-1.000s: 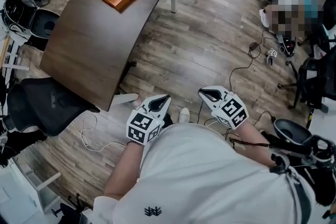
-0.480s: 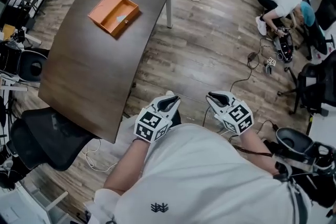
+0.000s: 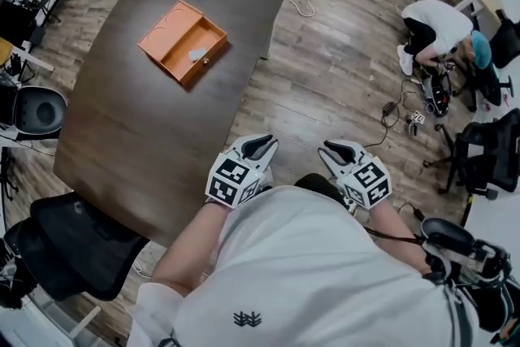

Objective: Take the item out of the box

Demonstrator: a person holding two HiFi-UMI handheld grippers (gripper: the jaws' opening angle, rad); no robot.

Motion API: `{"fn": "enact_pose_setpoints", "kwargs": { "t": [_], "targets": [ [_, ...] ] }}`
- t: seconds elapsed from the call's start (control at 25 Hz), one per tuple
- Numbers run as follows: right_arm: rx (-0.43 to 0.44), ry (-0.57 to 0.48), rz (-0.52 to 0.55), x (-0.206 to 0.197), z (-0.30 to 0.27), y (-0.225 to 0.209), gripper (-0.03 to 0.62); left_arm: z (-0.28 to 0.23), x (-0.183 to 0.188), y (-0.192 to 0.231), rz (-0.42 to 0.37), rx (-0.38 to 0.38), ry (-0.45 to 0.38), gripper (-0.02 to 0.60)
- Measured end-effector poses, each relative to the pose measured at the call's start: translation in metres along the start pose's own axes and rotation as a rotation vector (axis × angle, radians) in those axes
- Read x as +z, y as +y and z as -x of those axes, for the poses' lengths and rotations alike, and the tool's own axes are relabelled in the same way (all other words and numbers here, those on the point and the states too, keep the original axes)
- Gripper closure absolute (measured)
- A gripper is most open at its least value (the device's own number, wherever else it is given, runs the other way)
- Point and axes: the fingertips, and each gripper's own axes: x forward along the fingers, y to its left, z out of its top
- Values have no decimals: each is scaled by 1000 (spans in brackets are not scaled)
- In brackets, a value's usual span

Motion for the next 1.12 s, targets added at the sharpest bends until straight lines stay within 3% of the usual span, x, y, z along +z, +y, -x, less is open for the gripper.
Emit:
{"fn": "enact_pose_setpoints", "kwargs": {
  "t": [0.32, 0.48, 0.76, 0.96, 1.12],
  "targets": [
    [94, 15, 67, 58, -67, -24, 514, 13, 25, 107, 72, 176, -32, 517],
    [162, 20, 131, 84, -103, -38, 514, 23, 31, 162, 103, 299, -48, 515],
    [293, 23, 206, 131, -161, -75, 514, 29, 48, 264, 225, 529, -60, 485],
    [385, 24, 283, 169, -191, -109, 508, 20, 61, 320, 304, 650, -19, 434],
    [444, 39, 302, 181, -212, -136, 491, 6, 58, 364, 361, 729, 62, 404]
  ]
}}
